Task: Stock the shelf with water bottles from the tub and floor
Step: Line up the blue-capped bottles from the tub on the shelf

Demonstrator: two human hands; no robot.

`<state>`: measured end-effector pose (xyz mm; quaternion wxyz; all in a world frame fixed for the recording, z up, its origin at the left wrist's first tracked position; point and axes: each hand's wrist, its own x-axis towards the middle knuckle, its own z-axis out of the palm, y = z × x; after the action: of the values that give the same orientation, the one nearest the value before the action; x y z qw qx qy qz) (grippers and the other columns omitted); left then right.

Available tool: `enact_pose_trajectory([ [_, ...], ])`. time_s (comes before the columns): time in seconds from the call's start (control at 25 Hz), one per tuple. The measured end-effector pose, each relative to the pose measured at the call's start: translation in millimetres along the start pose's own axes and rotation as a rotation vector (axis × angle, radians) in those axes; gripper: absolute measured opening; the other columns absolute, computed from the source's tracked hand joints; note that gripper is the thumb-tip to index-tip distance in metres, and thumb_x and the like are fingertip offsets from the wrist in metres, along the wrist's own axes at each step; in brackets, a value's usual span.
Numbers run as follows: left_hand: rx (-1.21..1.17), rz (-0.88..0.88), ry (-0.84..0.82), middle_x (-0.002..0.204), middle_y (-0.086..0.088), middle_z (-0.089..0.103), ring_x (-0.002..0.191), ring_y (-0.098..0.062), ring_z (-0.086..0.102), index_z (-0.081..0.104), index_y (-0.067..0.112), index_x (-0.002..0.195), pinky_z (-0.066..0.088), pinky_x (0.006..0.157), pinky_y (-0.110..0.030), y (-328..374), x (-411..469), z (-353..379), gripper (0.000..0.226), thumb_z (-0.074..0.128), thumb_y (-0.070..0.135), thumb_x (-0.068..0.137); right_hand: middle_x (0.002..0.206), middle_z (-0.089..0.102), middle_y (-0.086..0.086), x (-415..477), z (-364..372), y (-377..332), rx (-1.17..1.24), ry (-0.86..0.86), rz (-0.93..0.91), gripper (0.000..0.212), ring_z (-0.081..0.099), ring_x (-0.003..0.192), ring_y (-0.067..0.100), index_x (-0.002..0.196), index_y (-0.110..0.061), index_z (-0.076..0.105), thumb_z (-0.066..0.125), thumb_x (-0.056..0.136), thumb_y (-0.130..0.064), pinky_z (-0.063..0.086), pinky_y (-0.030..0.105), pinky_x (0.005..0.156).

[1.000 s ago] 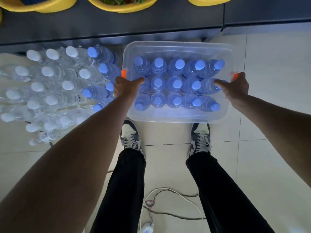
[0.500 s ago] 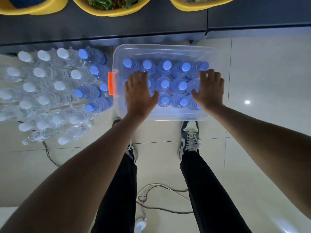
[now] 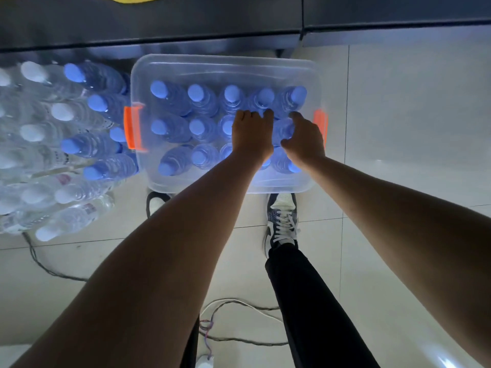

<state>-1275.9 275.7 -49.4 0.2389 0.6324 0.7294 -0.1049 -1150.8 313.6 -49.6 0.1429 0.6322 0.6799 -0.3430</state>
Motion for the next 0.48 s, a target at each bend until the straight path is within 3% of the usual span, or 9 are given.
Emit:
enact_pose_trajectory([
  [0.32,-0.188,-0.024,0.087,0.102,-0.011,0.071,0.106,-0.037,0.062,0.050,0.014,0.136,0.038,0.093,-0.040,-15,-18,-24,0.051,0.064,0.022,0.087,0.117,0.072,0.002,-27,-20,-14,0.130,0.139,0.003,0.049,0.065,0.111,0.030,0.136,-0.031,0.060,0.066,0.087,-0.025,0.047,0.032,0.080],
  [0.48,-0.393,-0.112,0.214,0.092,-0.012,0.069,0.094,-0.039,0.062,0.053,0.013,0.129,0.039,0.080,-0.039,-15,-56,-94,0.048,0.065,0.026,0.085,0.090,0.067,-0.006,-70,-80,-47,0.228,0.243,-0.030,0.036,0.066,0.093,0.030,0.118,-0.033,0.065,0.067,0.082,-0.032,0.049,0.034,0.070],
])
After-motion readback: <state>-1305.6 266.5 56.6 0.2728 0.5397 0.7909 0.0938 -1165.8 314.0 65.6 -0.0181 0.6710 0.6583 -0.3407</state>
